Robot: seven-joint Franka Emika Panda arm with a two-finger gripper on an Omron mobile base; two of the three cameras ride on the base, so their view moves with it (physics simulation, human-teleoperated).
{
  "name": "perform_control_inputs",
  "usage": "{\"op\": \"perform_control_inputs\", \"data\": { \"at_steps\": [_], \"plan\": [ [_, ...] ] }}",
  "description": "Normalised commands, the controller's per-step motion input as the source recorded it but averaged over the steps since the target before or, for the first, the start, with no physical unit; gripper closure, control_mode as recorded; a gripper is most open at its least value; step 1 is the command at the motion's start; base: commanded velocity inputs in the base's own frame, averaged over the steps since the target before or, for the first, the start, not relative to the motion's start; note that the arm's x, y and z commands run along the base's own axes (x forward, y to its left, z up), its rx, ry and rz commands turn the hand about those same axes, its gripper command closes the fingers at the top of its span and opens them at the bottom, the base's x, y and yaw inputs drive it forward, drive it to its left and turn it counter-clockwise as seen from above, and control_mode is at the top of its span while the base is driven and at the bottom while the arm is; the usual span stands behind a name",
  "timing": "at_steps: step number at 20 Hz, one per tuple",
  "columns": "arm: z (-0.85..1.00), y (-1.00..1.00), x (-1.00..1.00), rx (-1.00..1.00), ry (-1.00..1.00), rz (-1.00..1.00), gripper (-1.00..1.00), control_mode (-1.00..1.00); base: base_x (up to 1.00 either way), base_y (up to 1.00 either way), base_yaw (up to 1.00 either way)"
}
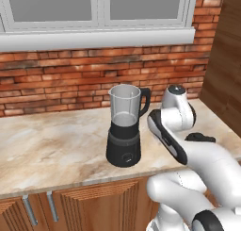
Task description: Open the blender lid, put the orange in the blender, close the lid, and start the blender.
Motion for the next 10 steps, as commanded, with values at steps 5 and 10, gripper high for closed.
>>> {"op": "perform_control_inputs", "data": {
  "at_steps": [5, 10],
  "plan": [
    [1.00, 0.00, -0.45, 0.00, -0.04, -0.02, 1.00, -1.00, 0.00, 0.00, 0.00],
    [0.98, 0.00, -0.54, 0.00, -0.06, -0.03, 1.00, -1.00, 0.00, 0.00, 0.00]
  ]
}}
